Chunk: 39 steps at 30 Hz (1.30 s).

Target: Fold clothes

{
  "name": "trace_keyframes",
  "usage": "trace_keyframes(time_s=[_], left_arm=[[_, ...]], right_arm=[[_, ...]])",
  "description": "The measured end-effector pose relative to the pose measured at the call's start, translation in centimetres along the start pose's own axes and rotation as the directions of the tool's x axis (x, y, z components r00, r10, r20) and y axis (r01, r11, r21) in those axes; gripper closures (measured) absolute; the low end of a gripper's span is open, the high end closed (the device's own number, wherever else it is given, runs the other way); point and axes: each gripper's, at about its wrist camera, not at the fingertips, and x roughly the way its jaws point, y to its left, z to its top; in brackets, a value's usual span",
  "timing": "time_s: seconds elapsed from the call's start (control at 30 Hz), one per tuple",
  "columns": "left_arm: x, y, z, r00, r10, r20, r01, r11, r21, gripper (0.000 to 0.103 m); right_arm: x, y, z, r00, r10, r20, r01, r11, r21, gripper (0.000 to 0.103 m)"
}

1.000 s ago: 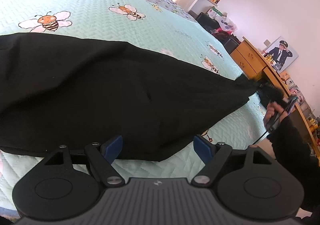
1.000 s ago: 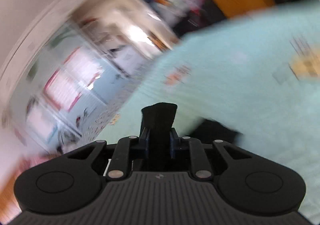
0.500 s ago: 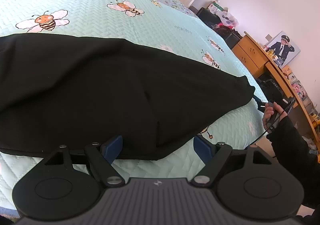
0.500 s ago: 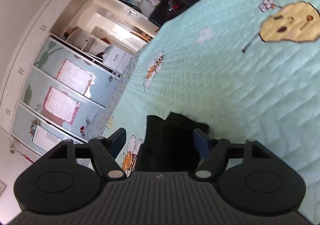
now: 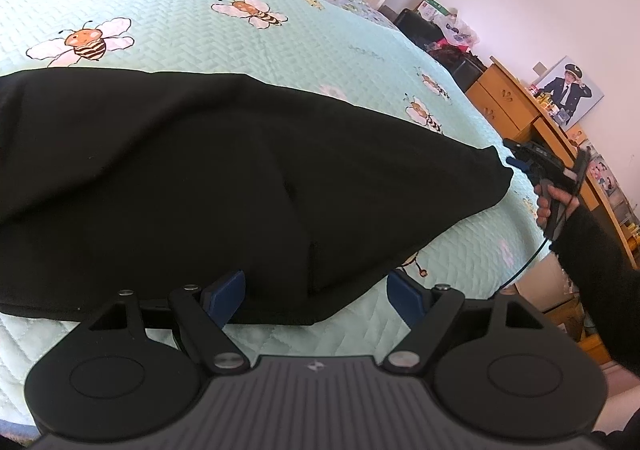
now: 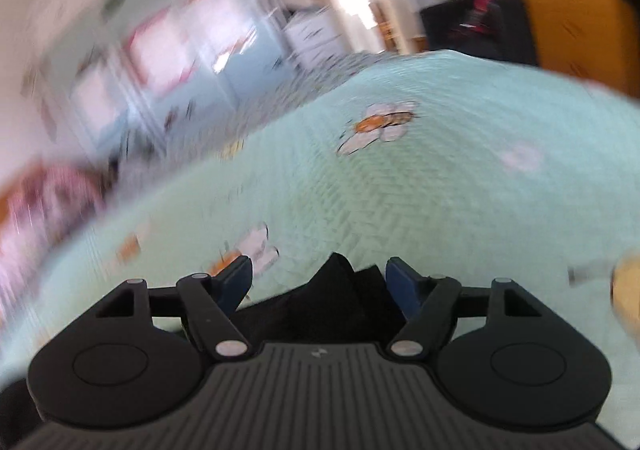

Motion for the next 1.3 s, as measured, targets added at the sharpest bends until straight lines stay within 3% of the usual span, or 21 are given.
trace_keyframes(time_s=[0.1,0.17,0.2,0.23,0.27,0.33,0.43,0.53,0.6,0.67,0.7,0.77,0.87,1.03,1.13,1.2,1.3], left_arm=[[0.3,0.0,0.1,1.0,0.001,-0.007,-0.001,1.0,0.003,0.022],[0.3,0.0,0.2,1.0,0.0,-0.01,0.0,1.0,0.004,0.022],[0.3,0.1,0.2,1.0,-0.001,-0.01,0.001,1.0,0.004,0.022],[0.2,0.1,0.2,1.0,-0.001,-0.01,0.001,1.0,0.004,0.022],[0.2,0.2,0.2,1.0,0.0,-0.009,0.0,1.0,0.003,0.022],[0.1,0.3,0.2,1.0,0.001,-0.009,0.0,1.0,0.001,0.022],[0.2,0.4,0.2,1.0,0.001,-0.009,-0.001,1.0,-0.001,0.022],[0.4,0.3,0.2,1.0,0.0,-0.011,0.0,1.0,0.0,0.022],[0.5,0.3,0.2,1.0,0.001,-0.012,-0.001,1.0,0.003,0.022],[0.4,0.3,0.2,1.0,-0.001,-0.009,0.001,1.0,0.001,0.022],[0.3,0.3,0.2,1.0,-0.001,-0.008,0.001,1.0,0.0,0.022],[0.2,0.4,0.1,1.0,0.001,-0.008,-0.001,1.0,-0.002,0.022],[0.2,0.6,0.1,1.0,0.001,-0.008,-0.001,1.0,-0.007,0.022],[0.5,0.4,0.1,1.0,-0.013,0.001,0.013,1.0,-0.005,0.022],[0.4,0.1,0.0,1.0,-0.019,0.006,0.019,1.0,-0.001,0.022],[0.1,0.0,-0.1,1.0,-0.022,0.011,0.022,1.0,0.001,0.022],[-0.7,0.0,-0.4,0.999,-0.023,0.024,0.024,1.0,-0.005,0.022]], right_arm=[[1.9,1.5,0.6,0.997,0.002,-0.081,-0.012,0.993,-0.119,0.036],[3.0,1.9,0.7,0.992,-0.017,-0.129,-0.003,0.988,-0.153,0.058],[3.5,2.0,0.7,0.987,-0.046,-0.151,0.019,0.985,-0.17,0.065],[3.8,1.9,0.6,0.984,-0.063,-0.169,0.033,0.984,-0.176,0.083],[4.0,1.7,0.6,0.98,-0.075,-0.184,0.042,0.983,-0.178,0.094],[3.4,1.8,0.7,0.984,-0.073,-0.163,0.043,0.983,-0.18,0.096],[1.2,1.5,1.7,0.999,-0.014,-0.049,0.008,0.994,-0.112,0.097],[-0.1,0.9,2.4,0.997,0.035,0.076,-0.034,0.999,-0.012,0.097],[1.5,0.4,2.0,1.0,-0.001,0.024,0.0,1.0,0.022,0.096],[3.8,-0.3,1.2,0.994,-0.055,-0.093,0.061,0.996,0.061,0.082],[4.6,-0.7,0.6,0.986,-0.085,-0.142,0.097,0.992,0.083,0.08],[4.3,-1.3,-0.2,0.987,-0.1,-0.127,0.116,0.985,0.127,0.066],[0.8,-1.7,-0.9,0.993,-0.119,0.0,0.116,0.974,0.195,0.05],[-4.7,-1.2,-3.0,0.984,-0.105,0.144,0.063,0.96,0.272,0.048],[-3.9,0.1,-4.9,0.992,-0.095,0.086,0.075,0.976,0.206,0.049],[-1.7,-0.1,-5.6,0.985,-0.173,-0.013,0.172,0.967,0.188,0.051],[-2.5,-0.4,-6.4,0.985,-0.162,0.052,0.138,0.942,0.306,0.053]])
